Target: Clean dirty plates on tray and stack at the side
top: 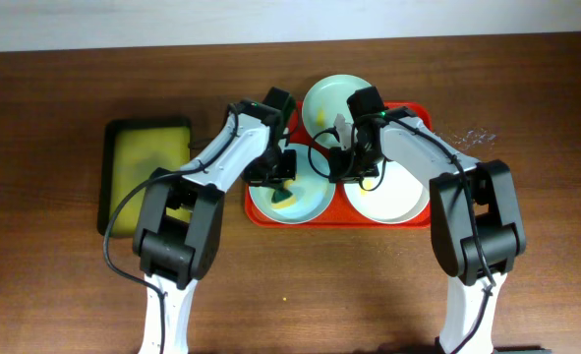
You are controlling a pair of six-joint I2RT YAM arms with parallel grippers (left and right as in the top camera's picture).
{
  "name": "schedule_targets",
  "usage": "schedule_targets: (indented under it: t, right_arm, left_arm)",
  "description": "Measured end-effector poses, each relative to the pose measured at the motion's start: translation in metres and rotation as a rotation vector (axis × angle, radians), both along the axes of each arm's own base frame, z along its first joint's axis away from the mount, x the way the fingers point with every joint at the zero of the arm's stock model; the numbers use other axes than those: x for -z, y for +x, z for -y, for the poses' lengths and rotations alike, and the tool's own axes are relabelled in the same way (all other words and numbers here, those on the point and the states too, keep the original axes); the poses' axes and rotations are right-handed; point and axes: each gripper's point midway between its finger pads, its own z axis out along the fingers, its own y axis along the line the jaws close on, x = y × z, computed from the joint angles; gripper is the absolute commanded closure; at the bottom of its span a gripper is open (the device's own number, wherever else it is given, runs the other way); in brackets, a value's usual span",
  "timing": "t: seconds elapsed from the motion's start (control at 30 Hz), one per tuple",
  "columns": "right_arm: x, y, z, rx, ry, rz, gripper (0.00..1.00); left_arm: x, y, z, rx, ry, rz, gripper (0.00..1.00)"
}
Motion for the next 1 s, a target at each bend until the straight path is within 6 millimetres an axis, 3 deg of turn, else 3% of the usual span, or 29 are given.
schedule_targets:
  t: [0.13, 0.27, 0.4, 0.53, 0.6, 0.8, 0.9, 1.0]
  right_arm:
    - [0.0, 0.003, 0.0, 0.002, 0.002, 0.01, 0.96]
    - [0.0, 0.002, 0.0, 0.004, 0.001, 0.009, 0.96]
    - [0.0, 0.002, 0.001, 0.005, -0.003, 0.004, 0.96]
    - [0.001, 0.001, 0.002, 0.002, -0.008, 0.005, 0.96]
    - [0.001, 0.001, 0.002, 0.001, -0.008, 0.005, 0.96]
    - [0.0, 0.002, 0.0, -0.003, 0.001, 0.009, 0.96]
    - [0.0, 0.002, 0.0, -0.003, 0.002, 0.01, 0.96]
    - [-0.001, 0.004, -0.002, -0.005, 0.009, 0.019, 0.96]
  left_arm:
    - [0.0, 0.019, -0.001, -0.068, 0.009, 0.079, 1.0]
    - [0.0, 0.019, 0.005, -0.101, 0.02, 0.095, 1.0]
    - [0.0, 0.007, 0.008, 0.051, 0.06, 0.091, 1.0]
    - [-0.002, -0.009, 0.031, 0.233, -0.101, 0.037, 1.0]
    - [-0.003, -0.013, 0.032, 0.269, -0.116, 0.03, 1.0]
    - [0.001, 0.0, -0.006, 0.157, 0.082, 0.065, 1.0]
    - [-0.002, 0.03, -0.037, 0.015, 0.19, 0.158, 1.0]
    - [-0.011, 0.048, -0.045, -0.038, 0.207, 0.211, 1.0]
